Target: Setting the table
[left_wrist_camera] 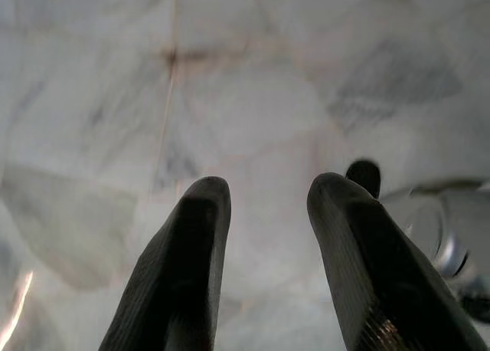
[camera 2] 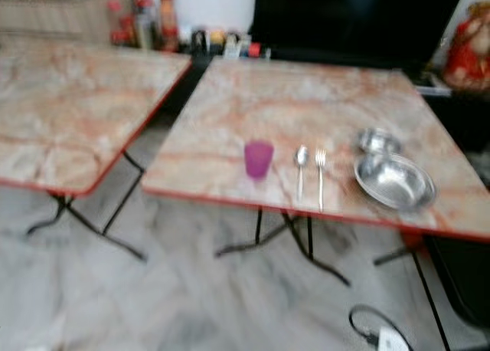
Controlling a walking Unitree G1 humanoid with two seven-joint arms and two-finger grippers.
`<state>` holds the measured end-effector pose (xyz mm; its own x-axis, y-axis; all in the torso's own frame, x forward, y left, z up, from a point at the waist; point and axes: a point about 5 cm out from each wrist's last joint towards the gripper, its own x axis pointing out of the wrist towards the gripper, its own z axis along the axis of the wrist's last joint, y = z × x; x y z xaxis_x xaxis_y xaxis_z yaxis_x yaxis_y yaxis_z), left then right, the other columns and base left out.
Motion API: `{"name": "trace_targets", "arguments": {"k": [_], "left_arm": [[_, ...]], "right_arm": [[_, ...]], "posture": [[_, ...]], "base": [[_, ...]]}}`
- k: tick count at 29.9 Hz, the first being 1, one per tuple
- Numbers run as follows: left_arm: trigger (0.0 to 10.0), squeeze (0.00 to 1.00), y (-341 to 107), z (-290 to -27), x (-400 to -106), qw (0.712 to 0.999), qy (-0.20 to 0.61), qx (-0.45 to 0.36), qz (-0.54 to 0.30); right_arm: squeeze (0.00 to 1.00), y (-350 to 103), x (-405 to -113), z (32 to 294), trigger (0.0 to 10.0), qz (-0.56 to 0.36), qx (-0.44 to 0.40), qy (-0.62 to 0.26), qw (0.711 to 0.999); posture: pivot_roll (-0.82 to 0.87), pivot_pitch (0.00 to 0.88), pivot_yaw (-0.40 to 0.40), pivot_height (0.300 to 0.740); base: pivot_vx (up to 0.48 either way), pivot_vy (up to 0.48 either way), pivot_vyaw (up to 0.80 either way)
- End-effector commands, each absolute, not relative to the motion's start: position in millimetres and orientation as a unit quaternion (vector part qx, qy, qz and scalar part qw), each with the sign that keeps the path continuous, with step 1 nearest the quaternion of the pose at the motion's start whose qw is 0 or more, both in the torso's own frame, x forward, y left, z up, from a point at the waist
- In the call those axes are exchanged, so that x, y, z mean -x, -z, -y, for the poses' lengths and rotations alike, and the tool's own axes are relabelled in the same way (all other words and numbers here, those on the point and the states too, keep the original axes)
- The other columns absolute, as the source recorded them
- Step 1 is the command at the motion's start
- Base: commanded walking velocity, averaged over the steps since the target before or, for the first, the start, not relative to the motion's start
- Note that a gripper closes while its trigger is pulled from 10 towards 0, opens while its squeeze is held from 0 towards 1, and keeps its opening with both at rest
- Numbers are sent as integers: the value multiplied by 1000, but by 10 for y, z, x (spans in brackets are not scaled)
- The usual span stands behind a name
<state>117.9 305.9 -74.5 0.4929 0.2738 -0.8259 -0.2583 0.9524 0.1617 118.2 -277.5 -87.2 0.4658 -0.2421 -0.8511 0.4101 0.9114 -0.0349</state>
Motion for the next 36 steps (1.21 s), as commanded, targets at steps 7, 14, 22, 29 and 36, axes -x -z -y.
{"name": "trace_targets", "arguments": {"k": [7, 14, 22, 29, 36], "left_arm": [[10000, 0, 853, -2720, -1287, 864, -136, 9, -484], [10000, 0, 865, -2581, -1389, 869, -127, 12, -478], [10000, 0, 809, -2733, -1390, 873, -135, 10, -468], [10000, 0, 811, -2748, -1363, 873, -135, 9, -468], [10000, 0, 885, -2555, -1335, 872, -118, 12, -476]], "right_arm": [[0, 862, -1146, 2832, 10000, -480, -84, 201, 850], [0, 860, -1148, 2835, 10000, -479, -84, 202, 850], [0, 856, -1151, 2840, 10000, -478, -83, 200, 851], [0, 856, -1150, 2841, 10000, -478, -83, 199, 852], [0, 858, -1140, 2842, 10000, -478, -81, 198, 852]], "posture": [[-12, 0, -38, 732], [-14, 0, -37, 732], [-9, 0, -40, 732], [-9, 0, -39, 732], [-12, 0, -39, 732]], "base": [[251, 0, 0], [254, 0, 0], [285, 0, 0], [295, 0, 0], [125, 0, 0]]}}
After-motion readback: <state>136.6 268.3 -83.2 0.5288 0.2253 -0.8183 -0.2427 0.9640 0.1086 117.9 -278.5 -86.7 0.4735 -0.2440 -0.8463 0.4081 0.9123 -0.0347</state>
